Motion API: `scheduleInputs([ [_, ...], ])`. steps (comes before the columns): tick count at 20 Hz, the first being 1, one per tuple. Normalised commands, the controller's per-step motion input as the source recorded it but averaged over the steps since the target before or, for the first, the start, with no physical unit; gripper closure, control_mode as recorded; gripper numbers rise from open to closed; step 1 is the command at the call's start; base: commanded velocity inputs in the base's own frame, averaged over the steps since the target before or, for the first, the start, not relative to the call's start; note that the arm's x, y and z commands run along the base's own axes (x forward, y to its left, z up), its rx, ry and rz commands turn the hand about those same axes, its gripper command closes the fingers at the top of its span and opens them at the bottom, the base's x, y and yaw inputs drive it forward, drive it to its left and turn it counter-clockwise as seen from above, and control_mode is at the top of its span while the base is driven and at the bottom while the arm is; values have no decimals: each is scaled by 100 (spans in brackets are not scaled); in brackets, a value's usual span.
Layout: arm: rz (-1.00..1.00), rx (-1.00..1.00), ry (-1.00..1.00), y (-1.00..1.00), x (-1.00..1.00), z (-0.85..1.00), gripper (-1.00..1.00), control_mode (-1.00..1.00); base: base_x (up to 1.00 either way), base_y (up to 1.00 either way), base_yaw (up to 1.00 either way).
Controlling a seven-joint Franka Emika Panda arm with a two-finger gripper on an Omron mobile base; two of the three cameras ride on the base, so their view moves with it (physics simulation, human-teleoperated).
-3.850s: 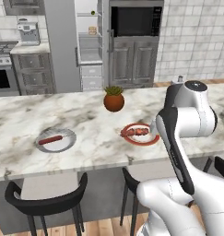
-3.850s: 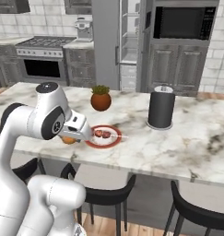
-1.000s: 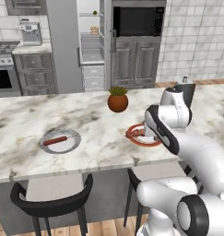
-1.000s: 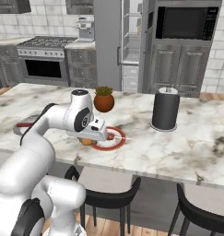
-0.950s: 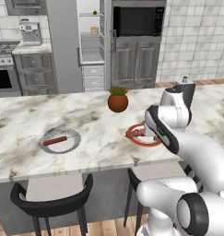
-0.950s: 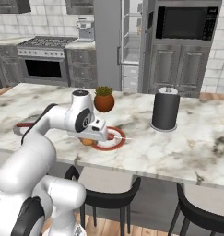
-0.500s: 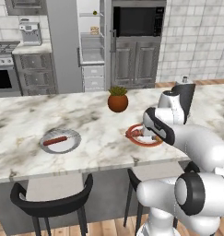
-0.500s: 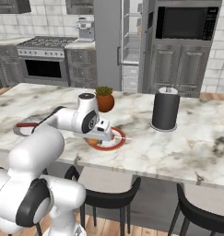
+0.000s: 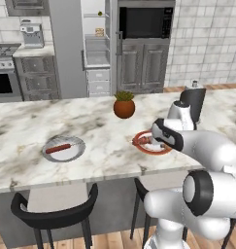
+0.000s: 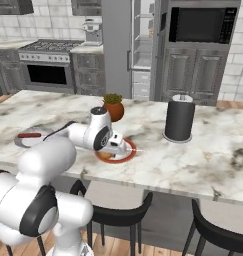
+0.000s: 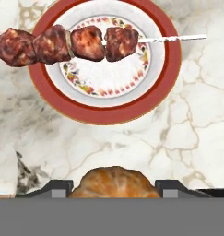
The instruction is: Pick up the tangerine and pear from the fridge and place one fruit on each plate on the dining counter.
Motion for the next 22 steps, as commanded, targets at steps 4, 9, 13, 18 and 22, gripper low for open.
scheduleInputs([
  [4,0,0,-9,-11,20,-21,100,-100,0,0,0],
  [9,0,0,-2,-4,25,-16,100,-100,0,0,0],
  [13,0,0,7,0,28,0,100,-100,0,0,0],
  [18,0,0,7,0,28,0,100,-100,0,0,0],
  [22,0,0,0,0,21,-3,100,-100,0,0,0],
])
